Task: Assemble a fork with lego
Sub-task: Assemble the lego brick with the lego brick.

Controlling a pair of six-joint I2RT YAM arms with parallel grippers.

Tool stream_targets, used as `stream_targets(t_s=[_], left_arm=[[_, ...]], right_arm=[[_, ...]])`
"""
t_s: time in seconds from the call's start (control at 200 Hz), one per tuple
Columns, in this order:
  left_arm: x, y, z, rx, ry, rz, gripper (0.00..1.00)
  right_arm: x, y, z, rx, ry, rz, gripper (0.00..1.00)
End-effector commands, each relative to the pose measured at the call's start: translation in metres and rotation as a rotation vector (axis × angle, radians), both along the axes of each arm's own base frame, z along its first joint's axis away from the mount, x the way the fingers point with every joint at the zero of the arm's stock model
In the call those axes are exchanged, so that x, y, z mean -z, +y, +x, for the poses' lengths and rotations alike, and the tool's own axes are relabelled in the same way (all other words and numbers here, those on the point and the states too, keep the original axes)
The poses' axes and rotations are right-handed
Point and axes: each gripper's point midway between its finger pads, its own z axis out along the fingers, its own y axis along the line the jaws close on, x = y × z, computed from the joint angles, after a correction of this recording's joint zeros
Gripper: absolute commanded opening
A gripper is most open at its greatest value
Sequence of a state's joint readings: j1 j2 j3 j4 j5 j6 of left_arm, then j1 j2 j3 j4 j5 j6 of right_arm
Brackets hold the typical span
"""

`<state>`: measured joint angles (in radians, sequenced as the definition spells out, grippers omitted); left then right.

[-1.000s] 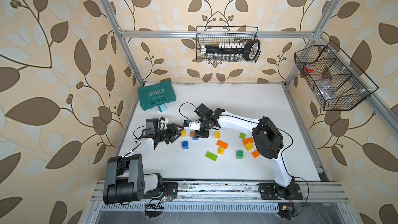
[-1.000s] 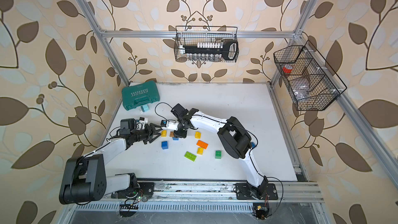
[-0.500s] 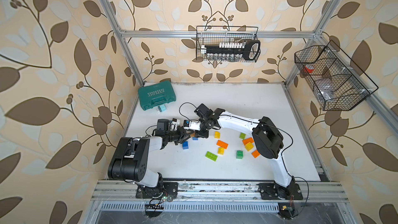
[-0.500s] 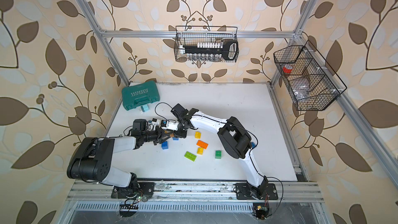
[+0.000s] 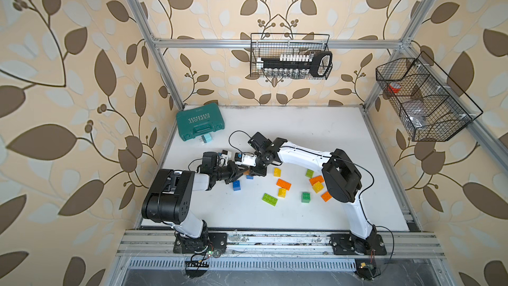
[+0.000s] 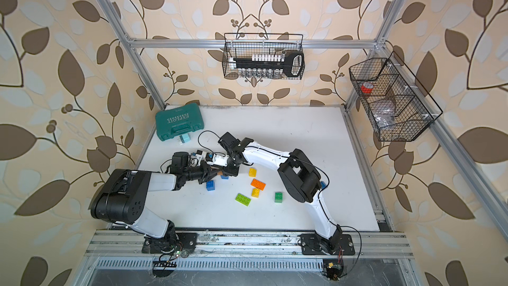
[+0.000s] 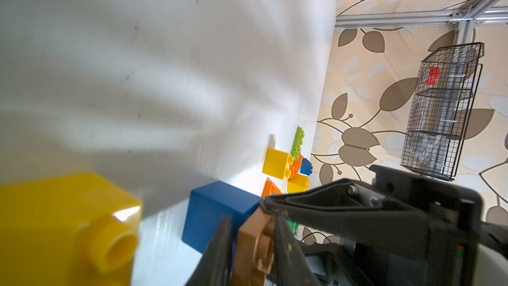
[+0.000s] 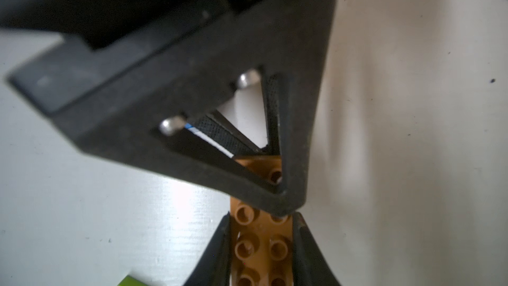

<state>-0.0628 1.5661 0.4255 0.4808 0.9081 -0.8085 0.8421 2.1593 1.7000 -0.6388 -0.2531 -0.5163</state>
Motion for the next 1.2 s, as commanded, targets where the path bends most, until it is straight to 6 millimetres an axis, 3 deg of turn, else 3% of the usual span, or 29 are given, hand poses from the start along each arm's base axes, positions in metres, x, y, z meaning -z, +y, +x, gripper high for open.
stream_targets(t_s=[0.0, 0.44, 0.69, 1.195], left_arm=[[0.02, -0.005, -0.013, 0.021, 0.067, 0.032, 0.26], [0.022, -0.03, 0.009, 0.073, 0.031, -0.012, 0.32], [0.013, -0.034, 0.007, 0.112, 0.022, -0.021, 0.4], [0.016, -0.031, -0.002, 0.123, 0.035, 0.004, 0.38]], right_arm=[[0.031, -0.021, -0.005, 0.036, 0.051, -0.125, 0.29], [0.034, -0.052, 0.017, 0.096, -0.002, -0.161, 0.29], [0.021, -0.042, 0.012, 0.072, 0.018, -0.1, 0.32], [0.012, -0.031, 0.009, 0.071, 0.055, -0.048, 0.45]])
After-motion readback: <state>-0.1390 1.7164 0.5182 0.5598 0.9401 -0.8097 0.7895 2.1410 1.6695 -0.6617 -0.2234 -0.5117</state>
